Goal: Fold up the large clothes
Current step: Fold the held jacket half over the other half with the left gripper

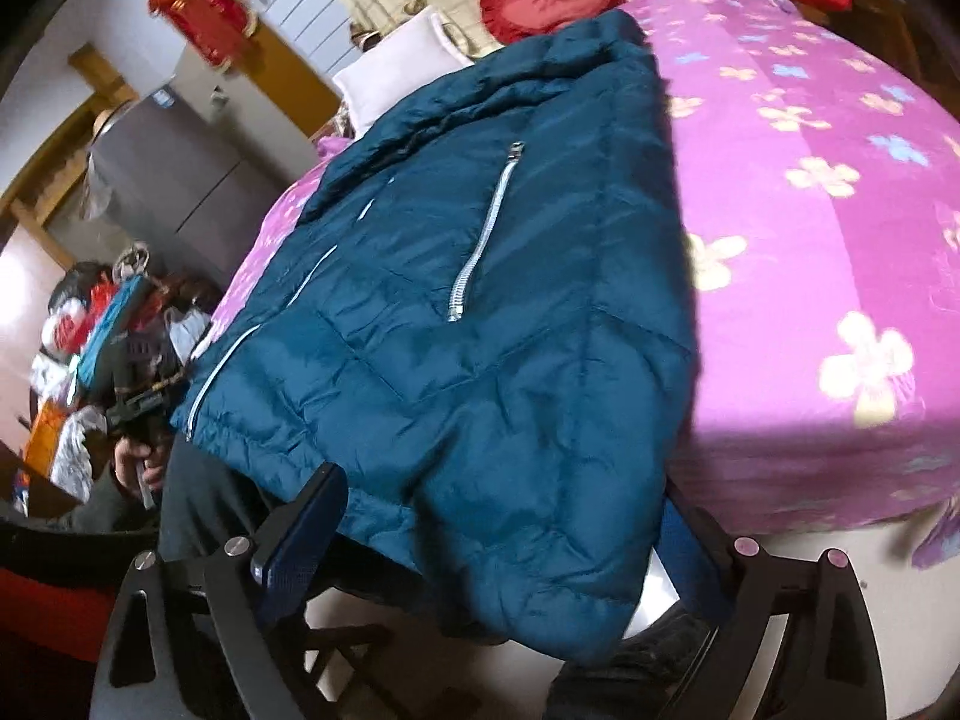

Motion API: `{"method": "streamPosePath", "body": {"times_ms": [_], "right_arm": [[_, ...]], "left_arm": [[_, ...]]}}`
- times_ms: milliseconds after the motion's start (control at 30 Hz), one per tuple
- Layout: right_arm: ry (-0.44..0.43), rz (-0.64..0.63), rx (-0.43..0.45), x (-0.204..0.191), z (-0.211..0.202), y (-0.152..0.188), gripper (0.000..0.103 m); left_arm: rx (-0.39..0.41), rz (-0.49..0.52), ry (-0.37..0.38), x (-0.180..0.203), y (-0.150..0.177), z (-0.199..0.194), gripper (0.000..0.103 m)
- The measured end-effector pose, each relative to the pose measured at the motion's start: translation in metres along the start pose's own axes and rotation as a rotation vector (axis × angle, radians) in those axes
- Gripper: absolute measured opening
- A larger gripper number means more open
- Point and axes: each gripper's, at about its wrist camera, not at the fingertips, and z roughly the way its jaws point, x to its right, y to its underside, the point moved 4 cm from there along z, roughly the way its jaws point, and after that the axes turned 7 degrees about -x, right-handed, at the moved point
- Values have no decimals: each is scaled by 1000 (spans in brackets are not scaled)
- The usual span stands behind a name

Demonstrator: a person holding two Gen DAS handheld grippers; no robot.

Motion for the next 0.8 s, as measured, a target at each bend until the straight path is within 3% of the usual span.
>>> {"method": "streamPosePath", "body": {"times_ms": [33, 100, 167, 267, 533, 733, 767, 800], "right_arm": [[-21, -9, 14, -3, -2, -2, 85], [-67, -36, 66, -10, -13, -6, 81], [-76, -52, 95, -12, -17, -8, 81], [-20, 12, 63, 4, -3, -13, 81], [-149, 58, 142, 12, 3, -37, 81], [-90, 63, 127, 6, 4, -42, 80], [-71, 54, 122, 5, 5, -43, 78], [-28, 37, 112, 3, 5, -42, 69]], "left_arm": [[3, -7, 4, -1, 0, -1, 50], [10, -9, 2, -2, 0, -3, 50], [12, -3, -7, -2, -1, -2, 50], [-4, 7, -32, -2, 1, 3, 50], [0, -1, -45, -3, -2, 8, 50], [20, 19, -53, -1, -1, 9, 54], [24, 21, -50, -1, 0, 9, 55], [27, 19, -43, -1, -1, 9, 57]]}}
